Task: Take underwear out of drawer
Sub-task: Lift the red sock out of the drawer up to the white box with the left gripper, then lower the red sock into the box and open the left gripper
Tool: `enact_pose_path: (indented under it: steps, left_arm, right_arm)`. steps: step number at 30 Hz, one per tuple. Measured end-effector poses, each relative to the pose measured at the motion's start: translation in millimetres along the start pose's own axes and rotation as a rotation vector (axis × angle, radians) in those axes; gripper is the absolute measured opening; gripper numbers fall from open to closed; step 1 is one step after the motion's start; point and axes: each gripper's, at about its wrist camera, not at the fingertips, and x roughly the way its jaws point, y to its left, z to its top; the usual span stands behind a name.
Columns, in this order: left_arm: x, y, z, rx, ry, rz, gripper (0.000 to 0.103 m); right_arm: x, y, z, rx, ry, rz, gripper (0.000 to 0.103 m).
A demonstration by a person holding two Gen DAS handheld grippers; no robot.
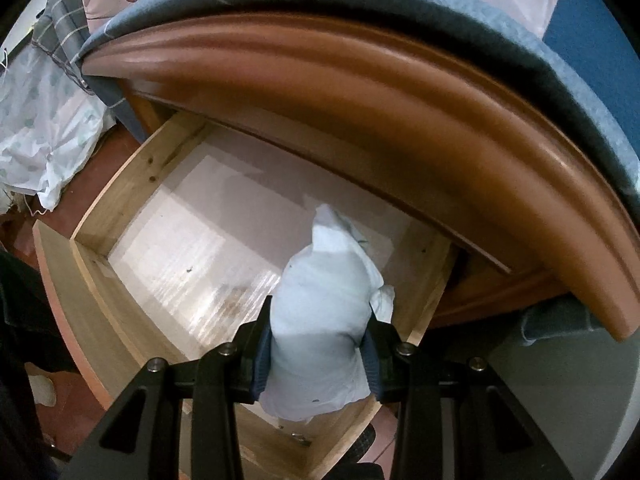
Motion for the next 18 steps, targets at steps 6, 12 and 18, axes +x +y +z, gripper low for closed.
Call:
enact_pose_path:
  steps: [6, 12, 18]
  left_arm:
    - [60.8, -6.6, 38.0, 0.0, 0.082, -0.006, 0.022]
    - [114.1, -10.7, 47.3, 0.031, 0.127, 0.043, 0.022]
    - [138.4, -17.2, 53.1, 0.067, 0.145, 0.055, 0.022]
  right_arm:
    - [-5.7, 0.9, 0.4, -0.005, -0.013, 0.004, 0.038]
    - [-6.4, 0.4, 0.7, -0.017, -0.012, 0.011, 0.038]
    - [-8.1, 4.3, 2.4, -0.026, -0.016, 0.02, 0.038]
